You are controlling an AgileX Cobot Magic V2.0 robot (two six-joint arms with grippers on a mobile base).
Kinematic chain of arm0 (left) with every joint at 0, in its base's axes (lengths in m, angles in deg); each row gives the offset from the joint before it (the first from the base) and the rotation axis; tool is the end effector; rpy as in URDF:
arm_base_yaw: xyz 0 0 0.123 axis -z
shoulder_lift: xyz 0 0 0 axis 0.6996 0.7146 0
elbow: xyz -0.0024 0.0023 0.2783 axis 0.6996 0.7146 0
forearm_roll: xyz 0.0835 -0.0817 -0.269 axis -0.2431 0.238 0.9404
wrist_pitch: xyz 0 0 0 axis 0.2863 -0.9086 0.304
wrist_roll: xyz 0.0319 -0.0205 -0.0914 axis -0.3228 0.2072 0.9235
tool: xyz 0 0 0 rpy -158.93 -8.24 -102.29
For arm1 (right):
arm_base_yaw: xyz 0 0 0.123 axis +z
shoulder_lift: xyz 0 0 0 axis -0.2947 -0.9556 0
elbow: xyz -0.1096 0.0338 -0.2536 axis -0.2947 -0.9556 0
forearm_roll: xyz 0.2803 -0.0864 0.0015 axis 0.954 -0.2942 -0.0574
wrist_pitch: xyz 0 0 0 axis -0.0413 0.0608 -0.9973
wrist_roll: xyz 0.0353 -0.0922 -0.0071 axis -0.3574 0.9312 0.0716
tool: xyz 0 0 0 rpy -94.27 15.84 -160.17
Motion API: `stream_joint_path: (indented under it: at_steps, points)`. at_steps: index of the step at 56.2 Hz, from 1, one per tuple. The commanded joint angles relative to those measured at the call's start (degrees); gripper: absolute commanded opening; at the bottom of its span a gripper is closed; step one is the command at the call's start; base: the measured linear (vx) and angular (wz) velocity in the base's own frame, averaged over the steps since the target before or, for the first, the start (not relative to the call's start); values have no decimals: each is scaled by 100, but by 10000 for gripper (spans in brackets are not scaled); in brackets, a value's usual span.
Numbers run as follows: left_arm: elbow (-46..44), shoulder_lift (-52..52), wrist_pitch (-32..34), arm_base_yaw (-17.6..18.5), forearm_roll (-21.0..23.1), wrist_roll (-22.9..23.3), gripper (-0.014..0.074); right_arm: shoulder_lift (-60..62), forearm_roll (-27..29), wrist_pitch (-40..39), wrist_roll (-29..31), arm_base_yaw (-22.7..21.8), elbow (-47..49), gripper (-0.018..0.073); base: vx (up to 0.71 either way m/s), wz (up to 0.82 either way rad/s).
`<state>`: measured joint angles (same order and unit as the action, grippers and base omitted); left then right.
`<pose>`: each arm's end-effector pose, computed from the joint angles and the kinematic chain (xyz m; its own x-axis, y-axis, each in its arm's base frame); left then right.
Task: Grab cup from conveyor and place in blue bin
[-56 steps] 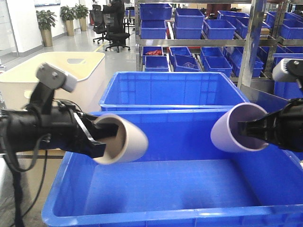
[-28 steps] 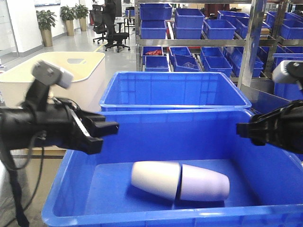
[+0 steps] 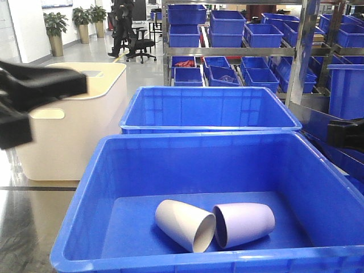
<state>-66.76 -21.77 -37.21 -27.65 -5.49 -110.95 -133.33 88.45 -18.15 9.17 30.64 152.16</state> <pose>0.2303 -0.1159 0.4899 -0.0256 -0.0240 -0.9994 0.6887 0.7242 -0.0350 0.2578 0.0630 0.4458 -0.3343 0.0730 -0.9396 -0.1955 0.9699 0.1450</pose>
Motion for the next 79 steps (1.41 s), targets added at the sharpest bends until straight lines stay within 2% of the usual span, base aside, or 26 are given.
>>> stream_joint_path:
  at_steps: [1, 16, 52, 58, 61, 66, 75, 79]
  points:
    - [-165, -274, 440, 47, 202, 223, -1, 93, -26, -466, 27, -4, 162, -15, 0, 0]
    - [-165, -693, 467, 47, 13, 232, 0, 93, -26, -466, 27, -4, 162, -13, 0, 0]
    - [-176, -731, 505, 47, 24, 232, 0, 93, -26, -453, 27, -4, 162, -13, 0, 0]
    - [-53, -807, 599, 47, -265, 282, 0, 93, -26, -453, 27, -4, 162, -13, 0, 0]
    - [138, -975, 767, 47, -558, 612, 0, 93, -26, -448, 27, -4, 162, -13, 0, 0]
    - [714, -1385, 1266, 47, -1203, 1478, 0, 93, -26, -448, 27, -4, 162, -13, 0, 0]
    - [2325, -2485, 2470, 47, -2313, 2675, 0, 93, -26, -448, 27, -4, 162, -13, 0, 0]
    - [3030, -2969, 2810, 47, -2896, 3060, 0, 93, -26, -424, 27, -4, 162, -13, 0, 0]
